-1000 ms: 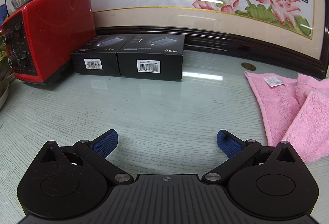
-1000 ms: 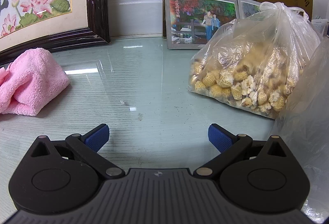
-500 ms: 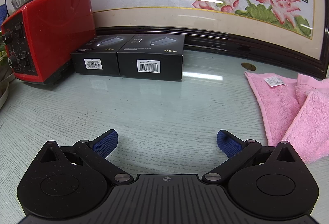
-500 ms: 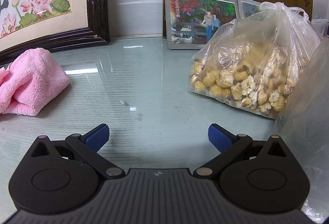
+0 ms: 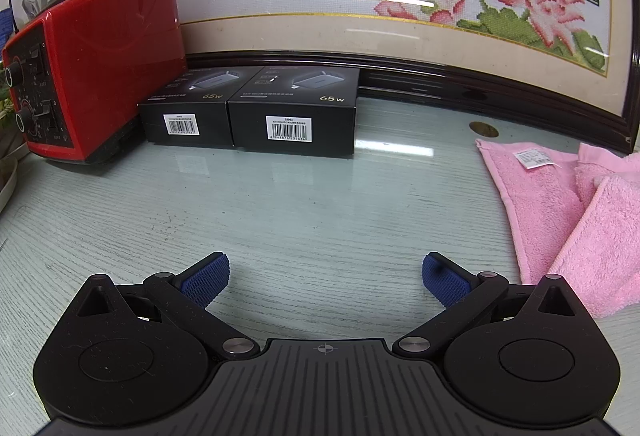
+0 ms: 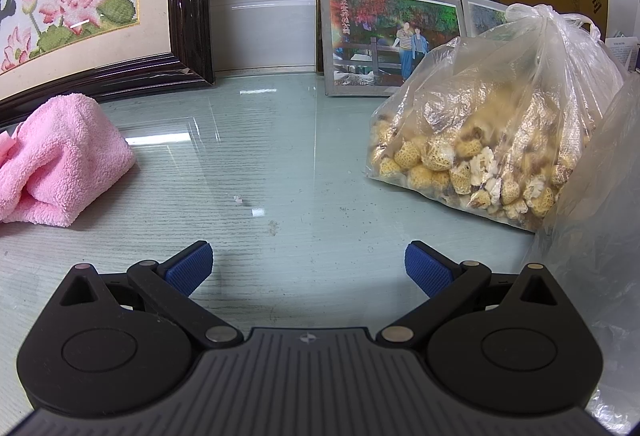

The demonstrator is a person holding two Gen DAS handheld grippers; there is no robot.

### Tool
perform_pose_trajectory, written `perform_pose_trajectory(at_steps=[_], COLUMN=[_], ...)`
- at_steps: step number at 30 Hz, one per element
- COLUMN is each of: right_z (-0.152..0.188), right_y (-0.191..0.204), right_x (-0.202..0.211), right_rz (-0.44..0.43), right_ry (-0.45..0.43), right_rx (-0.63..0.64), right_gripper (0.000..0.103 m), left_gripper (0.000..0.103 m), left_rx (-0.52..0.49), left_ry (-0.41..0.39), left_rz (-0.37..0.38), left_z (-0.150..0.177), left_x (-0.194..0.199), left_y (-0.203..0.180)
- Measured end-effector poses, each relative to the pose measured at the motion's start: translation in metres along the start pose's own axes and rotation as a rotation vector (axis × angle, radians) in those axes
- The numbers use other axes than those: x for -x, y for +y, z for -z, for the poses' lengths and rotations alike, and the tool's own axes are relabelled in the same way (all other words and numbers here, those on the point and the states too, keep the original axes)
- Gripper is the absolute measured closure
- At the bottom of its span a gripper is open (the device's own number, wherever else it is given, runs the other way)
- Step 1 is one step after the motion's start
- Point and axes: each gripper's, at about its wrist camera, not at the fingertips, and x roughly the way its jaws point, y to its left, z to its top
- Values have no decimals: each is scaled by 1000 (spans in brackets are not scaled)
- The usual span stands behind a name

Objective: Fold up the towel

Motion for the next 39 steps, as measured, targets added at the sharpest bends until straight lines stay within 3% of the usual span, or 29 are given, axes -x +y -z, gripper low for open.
perform_pose_trajectory(at_steps=[19,32,39], right_z=[1,-23,-33], right_y=[7,66,90], right_x=[0,31,21], right_rz=[37,-99,-161], right_ry=[8,-108,-104], right_rx=[-41,44,40], right_gripper=[0,0,0], left_gripper=[0,0,0], left_rx=[2,3,3], left_ry=[0,0,0], left_rz=[-6,-6,-6], left_z=[0,0,0], left_x=[1,1,1], left_y=[-1,-1,-1])
